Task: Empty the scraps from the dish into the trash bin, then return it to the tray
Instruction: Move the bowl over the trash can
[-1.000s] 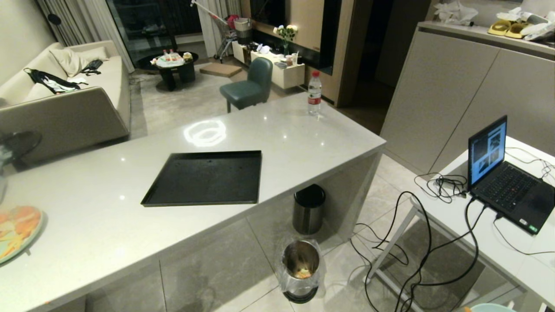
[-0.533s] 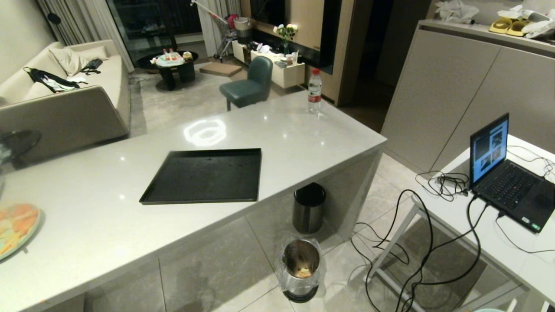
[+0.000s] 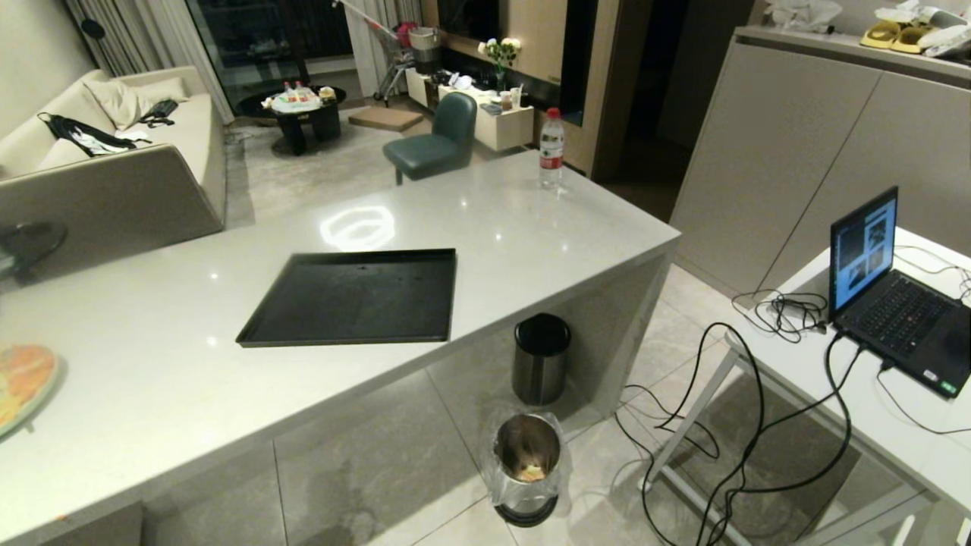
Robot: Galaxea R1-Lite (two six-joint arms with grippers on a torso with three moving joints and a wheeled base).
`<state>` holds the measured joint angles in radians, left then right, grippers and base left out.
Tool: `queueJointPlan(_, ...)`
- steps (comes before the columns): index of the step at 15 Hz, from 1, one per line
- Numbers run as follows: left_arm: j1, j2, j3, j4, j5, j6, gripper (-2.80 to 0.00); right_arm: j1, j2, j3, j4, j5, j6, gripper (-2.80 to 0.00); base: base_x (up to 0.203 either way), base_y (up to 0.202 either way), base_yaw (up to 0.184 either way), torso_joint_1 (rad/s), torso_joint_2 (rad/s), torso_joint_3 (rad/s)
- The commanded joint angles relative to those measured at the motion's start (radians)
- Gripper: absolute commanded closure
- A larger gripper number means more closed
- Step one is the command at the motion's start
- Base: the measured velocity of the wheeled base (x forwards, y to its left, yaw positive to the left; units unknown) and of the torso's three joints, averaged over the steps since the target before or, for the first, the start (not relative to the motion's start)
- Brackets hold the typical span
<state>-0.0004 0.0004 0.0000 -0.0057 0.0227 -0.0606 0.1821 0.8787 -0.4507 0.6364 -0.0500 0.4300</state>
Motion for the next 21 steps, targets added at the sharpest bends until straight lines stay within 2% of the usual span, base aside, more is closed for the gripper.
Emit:
queueJointPlan(1,0.0,0.001,0.0,0.0,0.0,-0.001,0.0,0.0,0.0,0.012,0.003,-0.001,0.003,0.0,0.0,0.0,0.0,-0.139,0.33,0.196)
queueJointPlan(15,0.0,0.001,0.0,0.0,0.0,-0.001,0.0,0.0,-0.011,0.012,0.006,-0.008,0.004,0.0,0.0,0.0,0.0,-0.132,0.34,0.202)
queueJointPlan(21,0.0,0.001,0.0,0.0,0.0,-0.001,0.0,0.0,-0.021,0.003,0.003,-0.022,0.008,0.0,0.0,0.0,0.0,-0.17,0.48,0.308)
